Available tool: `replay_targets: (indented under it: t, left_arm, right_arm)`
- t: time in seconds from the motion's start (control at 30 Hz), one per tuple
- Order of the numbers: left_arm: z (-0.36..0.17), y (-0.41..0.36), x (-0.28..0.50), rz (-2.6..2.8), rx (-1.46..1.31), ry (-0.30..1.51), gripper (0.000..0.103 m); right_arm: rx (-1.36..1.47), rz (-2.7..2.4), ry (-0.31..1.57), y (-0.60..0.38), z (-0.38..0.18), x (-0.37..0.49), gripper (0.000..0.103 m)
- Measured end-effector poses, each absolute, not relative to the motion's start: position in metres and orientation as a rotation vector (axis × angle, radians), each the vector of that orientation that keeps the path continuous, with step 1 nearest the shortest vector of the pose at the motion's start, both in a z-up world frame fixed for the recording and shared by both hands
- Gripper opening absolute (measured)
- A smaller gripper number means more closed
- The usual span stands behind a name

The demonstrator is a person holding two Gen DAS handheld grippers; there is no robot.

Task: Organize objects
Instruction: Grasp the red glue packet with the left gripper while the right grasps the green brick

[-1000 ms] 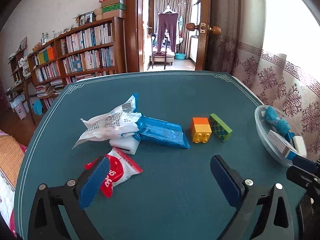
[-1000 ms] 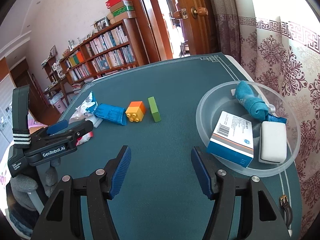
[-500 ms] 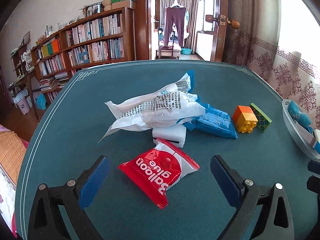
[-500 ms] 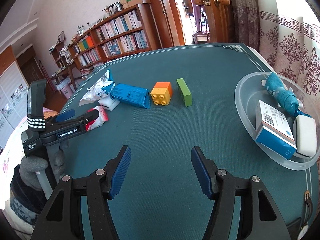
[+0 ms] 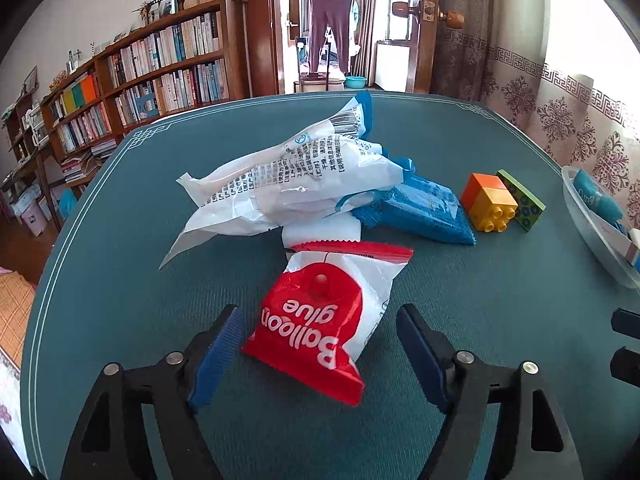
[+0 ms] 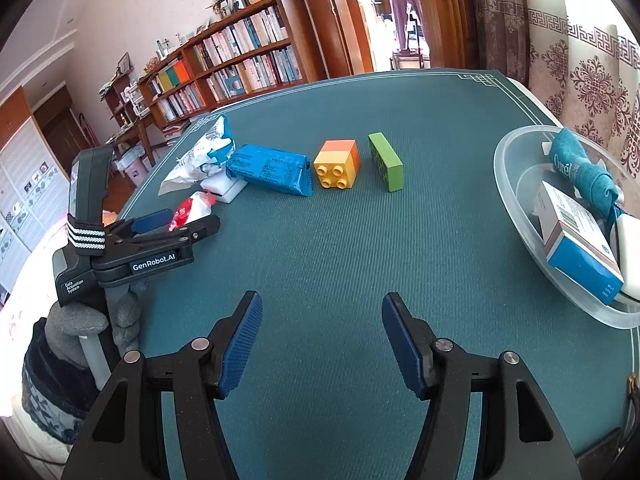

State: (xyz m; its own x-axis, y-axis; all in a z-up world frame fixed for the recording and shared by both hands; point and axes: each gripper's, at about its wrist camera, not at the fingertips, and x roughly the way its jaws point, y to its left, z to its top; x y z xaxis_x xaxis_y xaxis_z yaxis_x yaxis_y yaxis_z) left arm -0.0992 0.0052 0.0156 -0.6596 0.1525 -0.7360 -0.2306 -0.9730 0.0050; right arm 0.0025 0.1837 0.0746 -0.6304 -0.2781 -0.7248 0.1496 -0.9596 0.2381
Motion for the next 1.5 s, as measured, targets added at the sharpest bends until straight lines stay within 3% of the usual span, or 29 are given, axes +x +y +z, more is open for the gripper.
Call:
replay_targets:
  t: [0.27, 0.87, 1.33, 1.5]
  left_arm:
    - [0.017, 0.005, -0.098, 2.686, -1.16, 0.131, 0.067]
    - [0.018, -0.005, -0.098, 2.692, -1.142, 0.045, 0.067]
    - [0.017, -0.011, -0.1, 2.676, -1.15, 0.014, 0.067]
    - [0.018, -0.01, -0.097, 2.678, -1.127, 0.016, 0.061]
  right_arm:
    - [1.234, -2.63, -0.209, 0.181, 0.069, -0.005, 0.064]
    - [1.231, -2.8, -0.062, 0.183, 0.069, -0.113, 0.062]
    - [1.287, -2.761, 0.033, 0.177, 0.052, -0.149, 0.018]
    - [1.266, -2.753, -0.005, 0.176, 0.055, -0.136, 0.015]
